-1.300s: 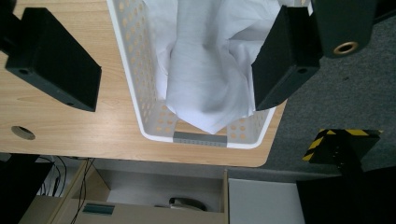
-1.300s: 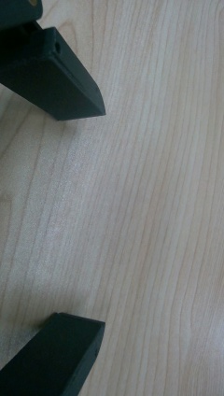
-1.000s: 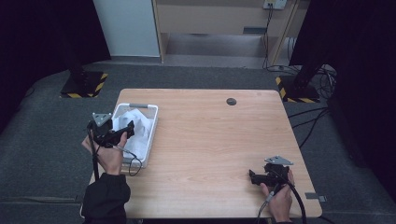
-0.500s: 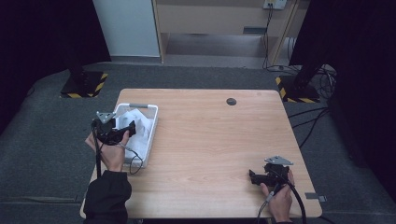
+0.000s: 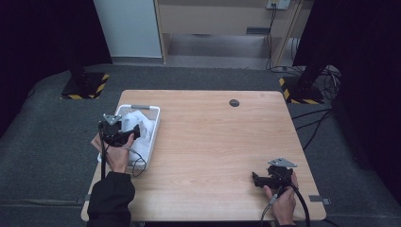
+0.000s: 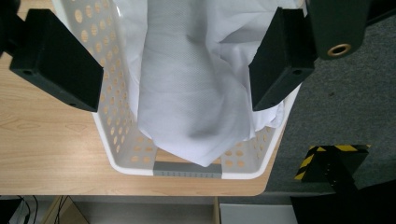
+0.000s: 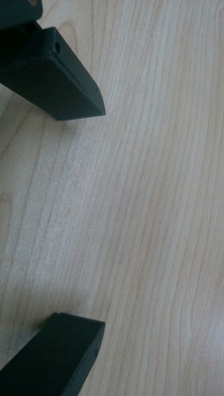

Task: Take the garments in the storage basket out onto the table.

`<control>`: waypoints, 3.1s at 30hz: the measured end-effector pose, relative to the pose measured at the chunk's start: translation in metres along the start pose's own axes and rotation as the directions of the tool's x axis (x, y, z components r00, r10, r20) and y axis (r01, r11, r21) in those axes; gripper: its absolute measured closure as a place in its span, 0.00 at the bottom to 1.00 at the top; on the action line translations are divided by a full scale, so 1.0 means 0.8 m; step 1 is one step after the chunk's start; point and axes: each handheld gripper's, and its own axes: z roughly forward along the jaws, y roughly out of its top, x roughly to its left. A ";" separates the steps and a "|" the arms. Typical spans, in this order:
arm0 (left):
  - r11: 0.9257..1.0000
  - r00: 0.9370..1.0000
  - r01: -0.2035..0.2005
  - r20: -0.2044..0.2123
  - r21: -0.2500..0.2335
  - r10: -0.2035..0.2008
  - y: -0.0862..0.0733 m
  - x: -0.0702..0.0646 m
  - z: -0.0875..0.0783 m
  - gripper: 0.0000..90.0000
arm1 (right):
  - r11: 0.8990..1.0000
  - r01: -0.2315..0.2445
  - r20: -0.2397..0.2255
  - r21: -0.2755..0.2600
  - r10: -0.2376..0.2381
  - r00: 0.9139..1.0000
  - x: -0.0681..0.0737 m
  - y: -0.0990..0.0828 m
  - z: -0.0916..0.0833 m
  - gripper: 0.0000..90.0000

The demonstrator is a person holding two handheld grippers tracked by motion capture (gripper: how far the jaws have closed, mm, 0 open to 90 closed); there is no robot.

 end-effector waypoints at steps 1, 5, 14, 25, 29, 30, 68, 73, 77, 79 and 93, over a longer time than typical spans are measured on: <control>1.000 1.000 -0.004 -0.001 0.009 0.004 -0.001 -0.001 0.002 0.19 | 1.000 0.000 0.000 0.000 0.000 1.000 0.000 0.000 0.000 0.01; 1.000 1.000 -0.013 -0.007 0.027 0.013 -0.003 -0.003 0.012 0.19 | 1.000 0.000 0.000 0.000 0.000 1.000 0.000 0.000 0.000 0.01; 0.997 1.000 -0.020 -0.015 0.073 0.022 -0.010 -0.005 0.029 0.20 | 1.000 0.000 0.000 0.000 0.000 1.000 0.000 0.000 0.000 0.01; 0.993 1.000 -0.015 -0.023 0.121 0.018 -0.016 -0.004 0.043 0.20 | 1.000 0.000 0.000 0.000 0.000 1.000 0.000 0.000 0.000 0.01; 0.992 1.000 -0.009 -0.023 0.128 0.012 -0.016 -0.004 0.044 0.22 | 1.000 0.000 0.000 0.000 0.000 1.000 0.000 0.000 0.000 0.01; 0.992 1.000 -0.005 -0.021 0.130 0.008 -0.016 -0.003 0.045 0.22 | 1.000 0.001 0.000 0.000 -0.001 1.000 0.000 0.000 0.000 0.01; 0.984 0.999 0.045 -0.011 0.174 -0.044 -0.021 0.004 0.046 0.80 | 1.000 0.000 0.000 0.000 0.000 1.000 0.000 0.000 0.000 0.01; 0.989 0.999 0.054 -0.005 0.141 -0.054 -0.018 0.005 0.035 0.80 | 1.000 0.000 0.000 0.000 0.000 1.000 0.000 0.000 0.000 0.01; 0.993 0.998 0.059 0.004 0.107 -0.059 -0.013 0.006 0.023 0.80 | 1.000 0.000 0.000 0.000 0.000 1.000 0.000 0.000 0.000 0.01; 0.994 0.998 0.064 0.006 0.090 -0.065 -0.010 0.007 0.015 0.80 | 1.000 0.000 0.000 0.000 0.000 1.000 0.000 0.000 0.000 0.01; 0.996 0.997 0.070 0.043 -0.052 -0.067 0.012 0.002 -0.046 0.79 | 1.000 0.000 0.000 0.000 0.000 1.000 0.000 0.000 0.000 0.01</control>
